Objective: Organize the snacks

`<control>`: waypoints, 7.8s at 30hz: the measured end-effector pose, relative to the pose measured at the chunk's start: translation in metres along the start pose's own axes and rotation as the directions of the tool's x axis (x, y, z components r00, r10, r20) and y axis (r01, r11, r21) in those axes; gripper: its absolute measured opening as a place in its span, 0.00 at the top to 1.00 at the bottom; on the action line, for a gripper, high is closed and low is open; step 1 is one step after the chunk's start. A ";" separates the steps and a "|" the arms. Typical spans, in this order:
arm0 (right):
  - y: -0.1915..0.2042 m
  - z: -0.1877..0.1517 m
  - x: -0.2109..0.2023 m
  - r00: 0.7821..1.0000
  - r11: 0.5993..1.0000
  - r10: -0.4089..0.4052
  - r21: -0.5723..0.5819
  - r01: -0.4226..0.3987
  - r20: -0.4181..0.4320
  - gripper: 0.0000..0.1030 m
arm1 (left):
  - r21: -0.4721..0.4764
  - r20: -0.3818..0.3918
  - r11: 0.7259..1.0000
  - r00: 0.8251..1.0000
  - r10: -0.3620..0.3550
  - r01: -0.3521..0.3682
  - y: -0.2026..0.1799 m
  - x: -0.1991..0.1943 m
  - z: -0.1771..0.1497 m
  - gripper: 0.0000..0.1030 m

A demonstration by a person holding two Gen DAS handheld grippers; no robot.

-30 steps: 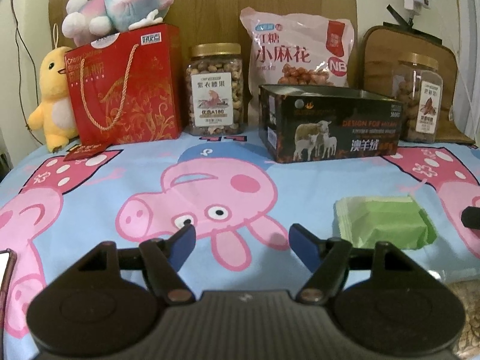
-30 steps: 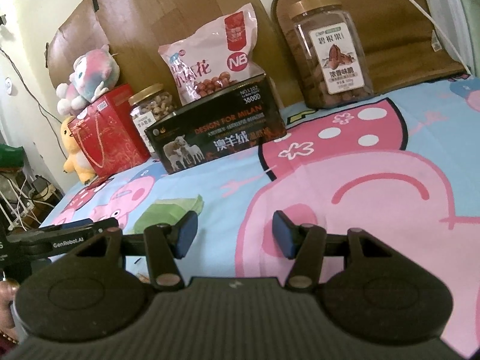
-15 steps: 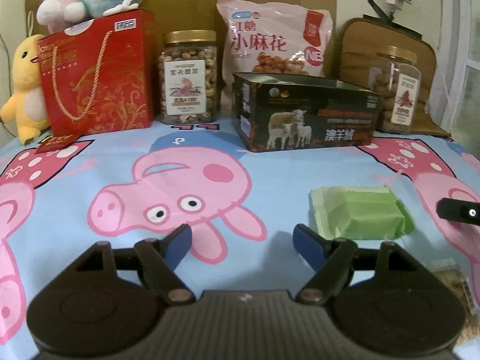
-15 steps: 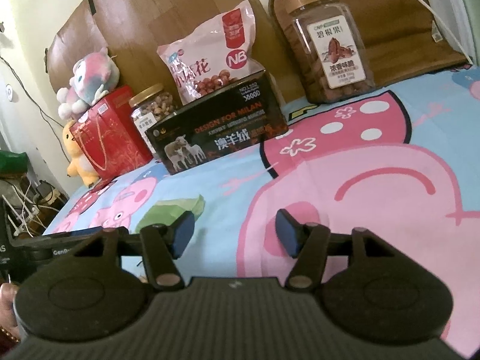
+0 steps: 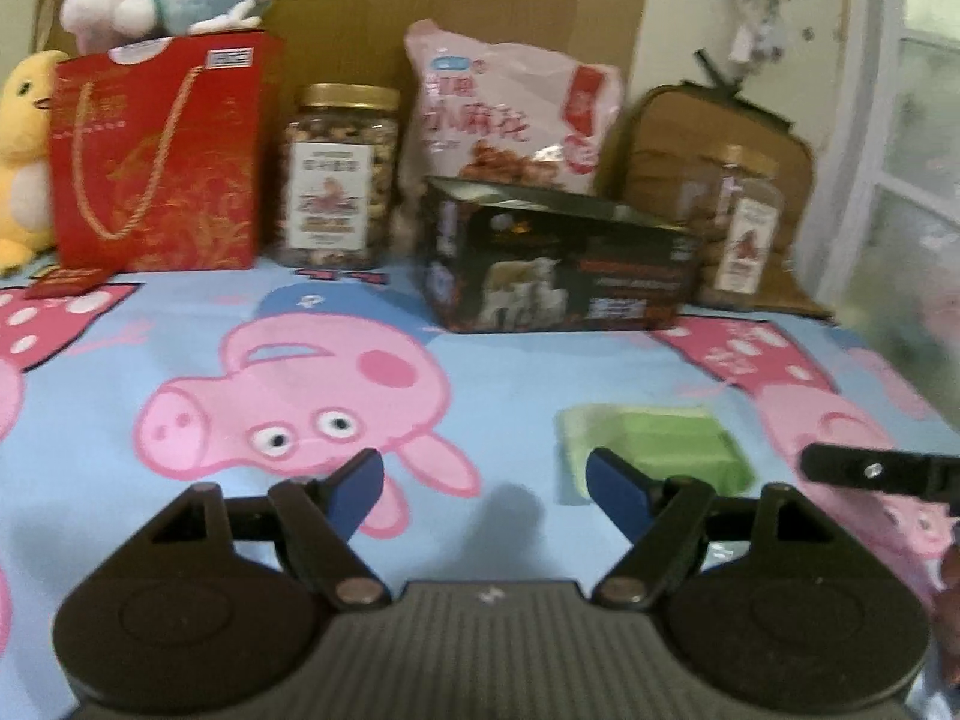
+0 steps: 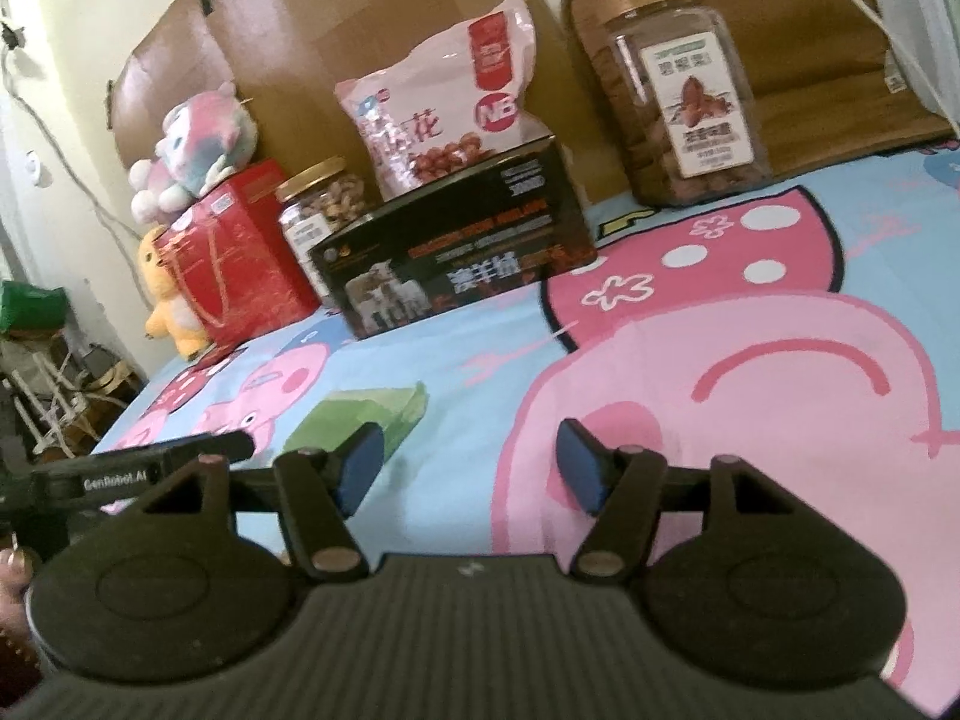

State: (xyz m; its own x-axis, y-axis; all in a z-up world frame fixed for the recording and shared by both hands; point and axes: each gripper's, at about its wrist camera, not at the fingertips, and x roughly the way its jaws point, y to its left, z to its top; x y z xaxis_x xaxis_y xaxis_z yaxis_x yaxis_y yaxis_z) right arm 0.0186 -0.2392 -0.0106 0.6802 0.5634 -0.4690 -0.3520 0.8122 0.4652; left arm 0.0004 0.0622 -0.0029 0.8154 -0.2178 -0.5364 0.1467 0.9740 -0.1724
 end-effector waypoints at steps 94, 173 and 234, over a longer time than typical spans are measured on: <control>0.040 -0.048 -0.045 0.990 0.990 -0.140 -0.024 0.140 -0.007 0.57 | 0.078 -0.142 0.974 0.964 0.223 -0.214 -0.068 -0.021 -0.025 0.45; 0.068 -0.074 -0.033 0.998 0.945 0.024 -0.327 -0.005 0.055 0.41 | -0.408 -0.153 0.788 0.817 -0.556 0.460 -0.022 -0.008 -0.026 0.07; 0.015 -0.045 -0.022 0.810 0.754 0.577 0.450 -0.478 -0.105 0.56 | -0.487 -0.037 0.608 0.680 -0.732 0.628 0.019 -0.019 -0.036 0.86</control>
State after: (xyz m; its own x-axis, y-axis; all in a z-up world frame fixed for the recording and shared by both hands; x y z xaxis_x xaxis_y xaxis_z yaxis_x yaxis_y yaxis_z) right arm -0.0308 -0.2330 -0.0272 0.2806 0.9408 -0.1903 -0.3012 0.2746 0.9131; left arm -0.0324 0.0828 -0.0263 0.4260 -0.8637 -0.2694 0.3283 0.4250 -0.8435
